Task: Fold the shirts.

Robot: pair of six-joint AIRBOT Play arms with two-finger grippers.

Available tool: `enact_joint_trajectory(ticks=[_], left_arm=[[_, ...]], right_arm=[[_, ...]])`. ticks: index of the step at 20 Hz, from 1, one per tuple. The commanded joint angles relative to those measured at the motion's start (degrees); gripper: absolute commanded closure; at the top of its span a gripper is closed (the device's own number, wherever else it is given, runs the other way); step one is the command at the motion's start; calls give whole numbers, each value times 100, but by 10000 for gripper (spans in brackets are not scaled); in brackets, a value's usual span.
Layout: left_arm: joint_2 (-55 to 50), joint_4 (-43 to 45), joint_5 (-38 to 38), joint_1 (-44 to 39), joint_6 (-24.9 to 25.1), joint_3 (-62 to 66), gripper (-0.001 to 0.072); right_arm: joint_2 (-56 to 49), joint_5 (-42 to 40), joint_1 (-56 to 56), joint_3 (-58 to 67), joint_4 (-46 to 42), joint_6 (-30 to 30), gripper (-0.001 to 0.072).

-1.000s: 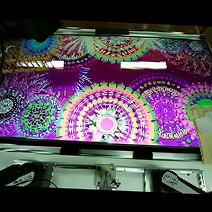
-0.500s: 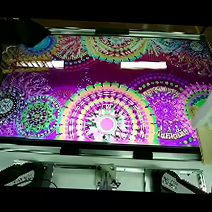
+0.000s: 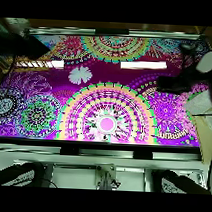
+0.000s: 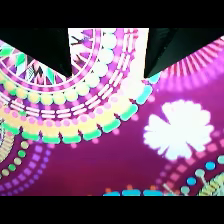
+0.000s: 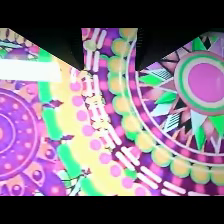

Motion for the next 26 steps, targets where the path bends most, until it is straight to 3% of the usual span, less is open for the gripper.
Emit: enact_joint_trajectory(ticks=[1, 3, 5, 10, 16, 26], left_arm=[[-142, 212, -376, -9, -138, -564, 175], [-162, 339, -361, -11, -503, -1185, 178], [-162, 793, -365, -140, -706, -1777, 230], [-199, 2002, -361, -876, -1115, -2507, 236], [-262, 1989, 304, -1003, -1141, -2511, 236], [-262, 1991, 328, -1001, -1139, -2511, 236]], right_arm=[[0, -1198, 986, -542, 299, -4, 262], [-2, -1832, 1414, -542, 396, 20, 252], [-131, -2074, 1707, -542, 431, 402, 252], [-789, -1506, 1899, -542, 507, 662, 255], [-857, -1532, 1895, -542, 505, 658, 255], [-857, -1530, 1895, -542, 505, 660, 255]])
